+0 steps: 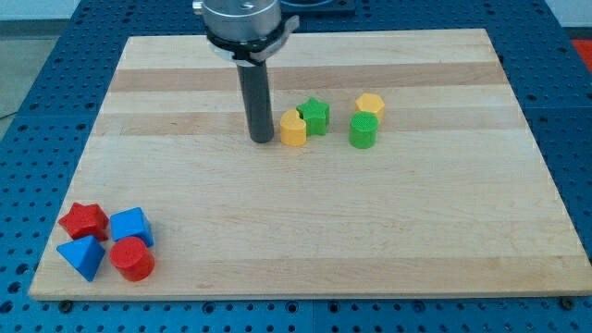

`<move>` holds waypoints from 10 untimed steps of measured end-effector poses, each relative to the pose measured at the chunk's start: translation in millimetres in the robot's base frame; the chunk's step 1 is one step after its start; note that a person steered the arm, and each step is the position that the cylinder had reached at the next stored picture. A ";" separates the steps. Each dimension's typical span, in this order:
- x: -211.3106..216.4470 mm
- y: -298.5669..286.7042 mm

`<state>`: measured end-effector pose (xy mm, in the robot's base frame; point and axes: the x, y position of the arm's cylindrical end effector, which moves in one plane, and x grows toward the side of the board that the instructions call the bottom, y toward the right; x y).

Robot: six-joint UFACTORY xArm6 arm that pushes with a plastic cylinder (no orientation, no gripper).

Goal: Slide the red circle into the group of blocks

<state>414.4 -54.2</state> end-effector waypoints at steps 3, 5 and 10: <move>22.8 37.1; 39.5 34.4; 10.6 28.4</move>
<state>425.0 -25.8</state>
